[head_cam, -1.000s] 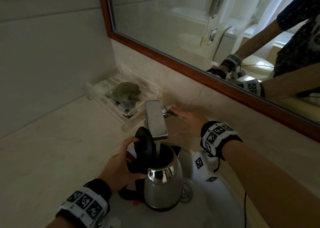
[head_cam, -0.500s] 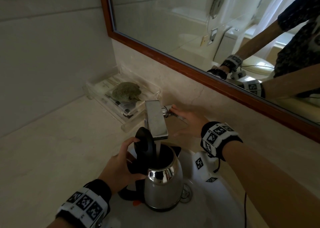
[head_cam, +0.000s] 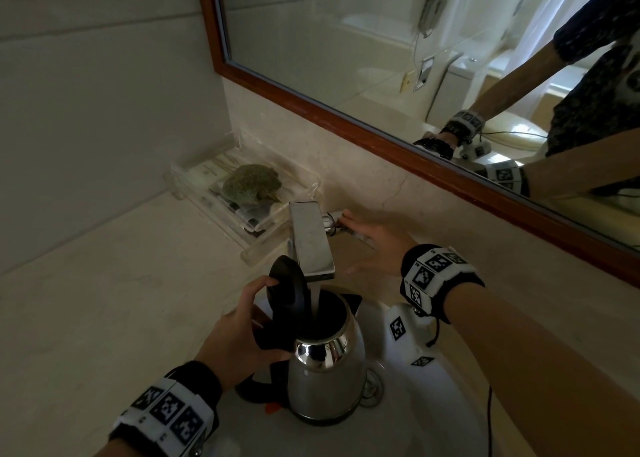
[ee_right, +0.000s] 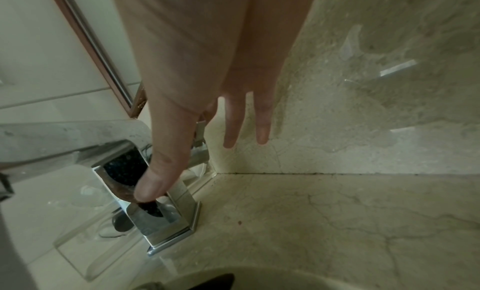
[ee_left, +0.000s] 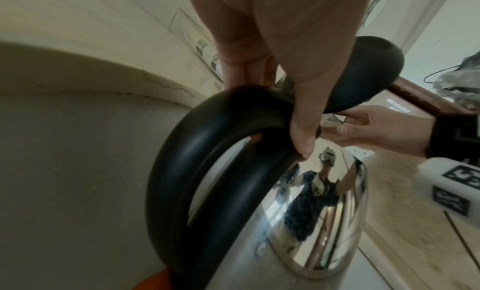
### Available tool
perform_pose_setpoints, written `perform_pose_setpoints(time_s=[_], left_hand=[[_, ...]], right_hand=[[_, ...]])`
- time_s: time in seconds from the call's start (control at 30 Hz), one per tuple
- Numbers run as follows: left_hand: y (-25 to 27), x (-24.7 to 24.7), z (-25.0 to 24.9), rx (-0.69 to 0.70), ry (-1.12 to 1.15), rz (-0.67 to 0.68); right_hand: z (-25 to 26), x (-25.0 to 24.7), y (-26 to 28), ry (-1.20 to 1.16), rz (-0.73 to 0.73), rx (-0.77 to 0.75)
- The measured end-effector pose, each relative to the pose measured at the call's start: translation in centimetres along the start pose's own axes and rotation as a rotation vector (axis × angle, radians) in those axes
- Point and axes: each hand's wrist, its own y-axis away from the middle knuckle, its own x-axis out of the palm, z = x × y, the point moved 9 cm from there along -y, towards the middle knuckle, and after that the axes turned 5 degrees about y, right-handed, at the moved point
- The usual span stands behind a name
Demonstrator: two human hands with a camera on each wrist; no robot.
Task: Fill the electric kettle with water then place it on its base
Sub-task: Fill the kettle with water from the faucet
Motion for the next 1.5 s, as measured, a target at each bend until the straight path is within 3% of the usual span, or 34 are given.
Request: perform_pose_setpoints(time_s=[1.5], left_hand=[[0.26,0.15,0.10,-0.034,0.007,-0.011]], right_hand=[[0.93,-0.62,0.72,0.049,-0.001,0.020]])
